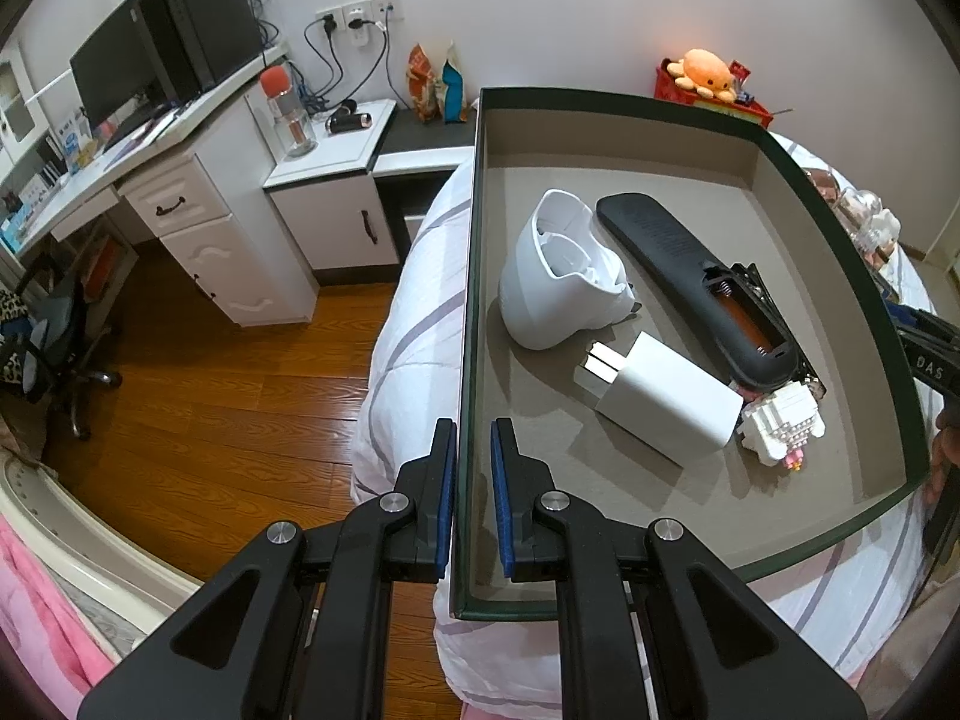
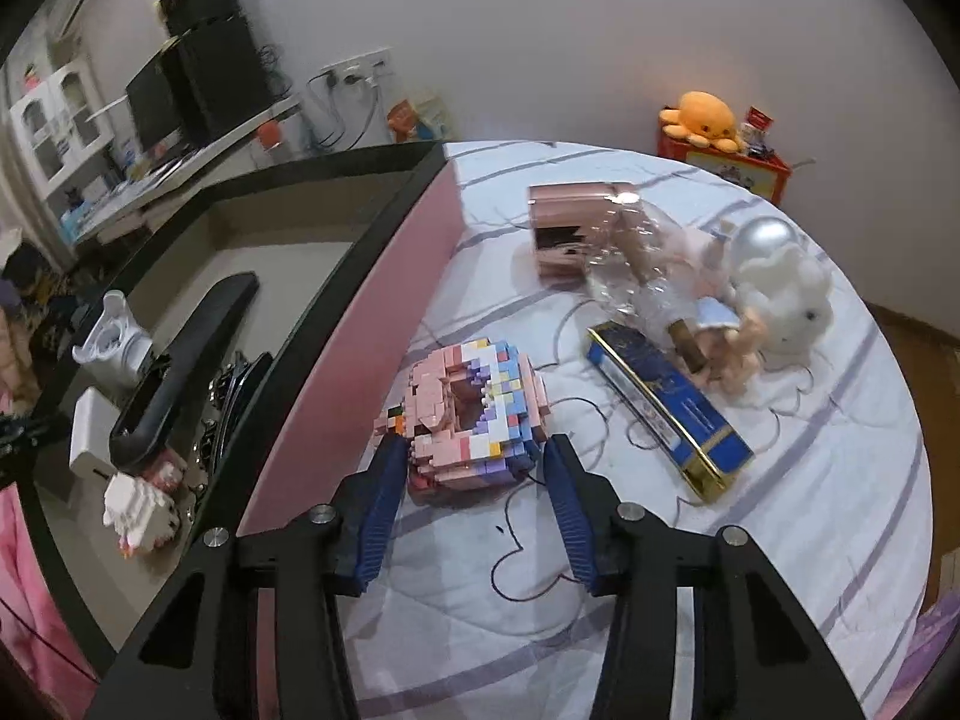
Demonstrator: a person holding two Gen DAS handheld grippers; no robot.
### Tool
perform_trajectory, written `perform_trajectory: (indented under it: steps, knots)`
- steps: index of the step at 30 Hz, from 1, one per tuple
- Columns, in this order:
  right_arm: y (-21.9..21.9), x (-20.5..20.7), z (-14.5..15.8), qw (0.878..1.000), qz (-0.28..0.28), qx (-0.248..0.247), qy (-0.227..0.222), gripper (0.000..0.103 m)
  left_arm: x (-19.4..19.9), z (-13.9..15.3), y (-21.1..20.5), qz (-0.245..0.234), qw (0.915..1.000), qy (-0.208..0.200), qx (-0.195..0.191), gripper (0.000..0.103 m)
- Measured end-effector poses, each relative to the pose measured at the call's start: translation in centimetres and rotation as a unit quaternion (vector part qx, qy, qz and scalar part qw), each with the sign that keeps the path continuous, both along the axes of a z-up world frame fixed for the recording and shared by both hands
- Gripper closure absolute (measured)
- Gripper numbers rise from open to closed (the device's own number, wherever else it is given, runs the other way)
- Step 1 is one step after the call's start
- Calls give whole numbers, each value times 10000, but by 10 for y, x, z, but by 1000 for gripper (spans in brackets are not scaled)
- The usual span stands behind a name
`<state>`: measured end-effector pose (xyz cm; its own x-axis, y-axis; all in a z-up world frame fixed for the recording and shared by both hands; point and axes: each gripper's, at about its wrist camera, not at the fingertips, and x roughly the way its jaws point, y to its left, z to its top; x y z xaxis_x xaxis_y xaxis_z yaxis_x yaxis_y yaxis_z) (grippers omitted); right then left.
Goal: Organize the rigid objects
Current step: 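Lower the right gripper onto the pink pixel-block figure and close it, then carry the pink block figure into the tray and release it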
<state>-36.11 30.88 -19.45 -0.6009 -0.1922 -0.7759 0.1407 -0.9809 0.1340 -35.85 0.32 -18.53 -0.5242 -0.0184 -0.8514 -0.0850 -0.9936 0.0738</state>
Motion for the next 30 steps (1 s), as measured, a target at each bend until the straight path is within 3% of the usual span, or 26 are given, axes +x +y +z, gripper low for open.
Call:
perform_trajectory:
  steps: [7, 10, 12, 15, 20, 25, 30]
  knots:
    - [12, 30, 1, 9974, -695, 100, -183, 57, 0, -1, -1, -24, 10000, -2, 15, 93]
    - [10, 36, 2, 9972, -724, 165, -107, 56, 1, 0, -2, -32, 10000, 3, 36, 93]
    - [12, 30, 0, 9965, -803, 195, -92, 41, 1, 0, -2, -36, 10000, 4, 40, 93]
    - [10, 20, 0, 9962, -783, 383, -12, 34, 2, 0, -3, -44, 10000, 0, 63, 93]
    - [5, 2, -2, 9973, -567, 460, -19, 34, 2, 1, -2, -45, 10000, -5, 85, 93]
    - [9, 4, 0, 9975, -630, 311, 76, 41, 0, 1, -2, -51, 9999, -14, 115, 93]
    - [3, 15, 22, 9963, -711, 316, 366, 41, 0, 1, -3, -48, 9999, -5, 160, 93]
